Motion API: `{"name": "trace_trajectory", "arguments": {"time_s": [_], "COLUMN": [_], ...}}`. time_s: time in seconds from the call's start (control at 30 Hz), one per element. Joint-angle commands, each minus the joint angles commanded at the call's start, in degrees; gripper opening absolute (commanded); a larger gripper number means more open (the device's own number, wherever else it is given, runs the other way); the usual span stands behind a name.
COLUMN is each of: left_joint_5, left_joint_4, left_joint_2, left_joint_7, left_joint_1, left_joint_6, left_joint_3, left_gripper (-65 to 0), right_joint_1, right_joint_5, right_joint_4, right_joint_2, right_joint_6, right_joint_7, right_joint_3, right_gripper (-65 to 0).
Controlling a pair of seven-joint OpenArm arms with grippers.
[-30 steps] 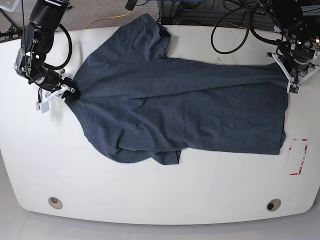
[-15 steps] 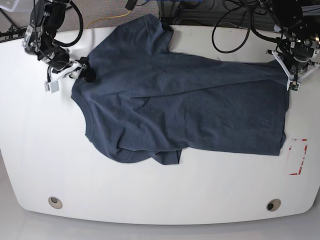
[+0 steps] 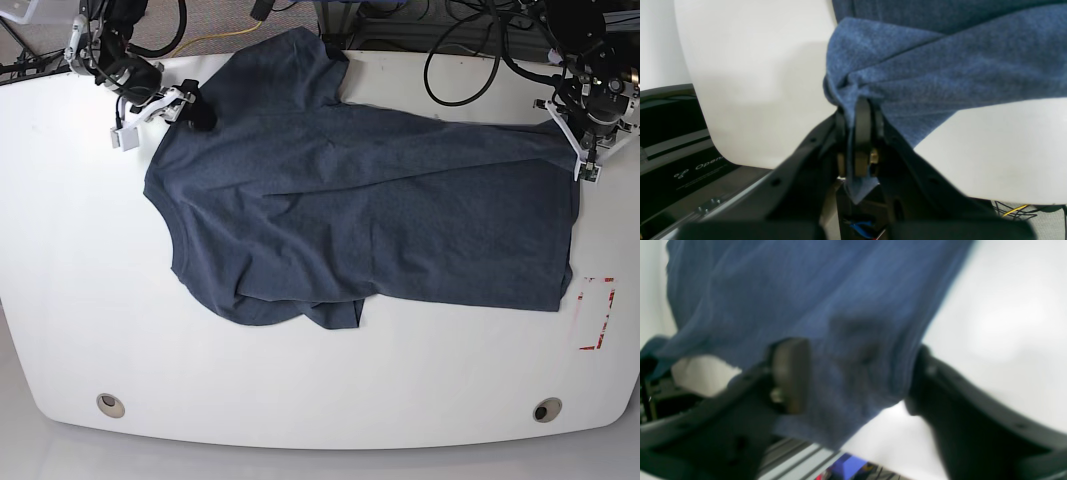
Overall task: Fold the T-shirt properly
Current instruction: 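Adjust the right gripper's grip on the T-shirt shoulder edge, then lift the T-shirt with both grippers and pull it taut toward the robot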
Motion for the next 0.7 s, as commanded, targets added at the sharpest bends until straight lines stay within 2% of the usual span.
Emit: {"name": "trace_trajectory", "arguments": {"time_s": [0.2,0.33,0.53,0.7], "left_joint_5": [0.0,0.0,-0.4,-0.4], "left_joint_4": [0.0,0.0,0.2,0.4], "left_joint_2": [0.3,0.3,0.4,3.7], "left_joint_7": [0.0,0.0,-0.3,-0.3], "left_joint_1": [0.0,0.0,0.1,0.1], "left_joint_6": [0.0,0.0,0.0,0.0], "left_joint_3": [0.0,0.0,-0.6,-6.2], "left_gripper": [-65.0,-65.0,-65.0,-65.0], "right_joint_1": [-0.6,-0.7,-5.0,-10.0], "right_joint_5": [0.0,0.1,0.1,0.2], "right_joint_4": [1.9,2.7,10.4,15.6], "right_joint_2": [-1.8,-1.8,-1.5,-1.5], "right_joint_6": [0.0,0.0,0.44,0.53], "right_joint_7": [0.0,0.0,0.0,0.1], "right_joint_3": [-2.2,-2.1,-1.8,-1.8], "right_gripper": [-46.8,-65.0,-65.0,-65.0]}}
